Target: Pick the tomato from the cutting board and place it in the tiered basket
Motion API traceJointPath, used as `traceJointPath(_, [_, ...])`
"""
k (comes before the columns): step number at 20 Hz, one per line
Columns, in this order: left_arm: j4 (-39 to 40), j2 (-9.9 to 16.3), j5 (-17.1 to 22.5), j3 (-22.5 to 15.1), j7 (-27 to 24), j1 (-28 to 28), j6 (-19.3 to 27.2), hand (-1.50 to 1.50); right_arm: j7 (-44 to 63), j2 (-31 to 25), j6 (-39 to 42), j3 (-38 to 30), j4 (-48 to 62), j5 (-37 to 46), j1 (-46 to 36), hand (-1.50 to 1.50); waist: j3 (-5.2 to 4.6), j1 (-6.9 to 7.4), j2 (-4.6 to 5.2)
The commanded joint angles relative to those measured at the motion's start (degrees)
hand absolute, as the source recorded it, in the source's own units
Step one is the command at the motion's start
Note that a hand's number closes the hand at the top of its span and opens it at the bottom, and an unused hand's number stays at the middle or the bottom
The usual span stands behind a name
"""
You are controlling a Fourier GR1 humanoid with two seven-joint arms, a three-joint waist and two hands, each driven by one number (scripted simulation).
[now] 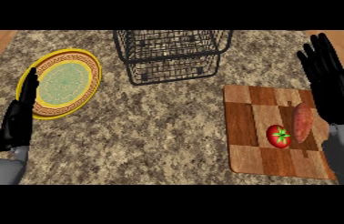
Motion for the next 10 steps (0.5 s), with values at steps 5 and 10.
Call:
traceJointPath(5, [-4.2, -10.4, 3.4, -4.0, -0.6, -1.2, 0.1, 0.0, -9.6, -2.3, 20.8, -14.3, 1.9, -20.3, 1.3, 1.5, 3.01, -3.28, -0.56])
traceJointPath(10, [-6.5, -13.9, 4.7, -7.3, 1.0, -2.0, -1.3, 0.0, -5.5, 2.5, 28.8, -16.0, 14.1, -30.5, 5.6, -1.5, 3.27, -1.72, 0.02])
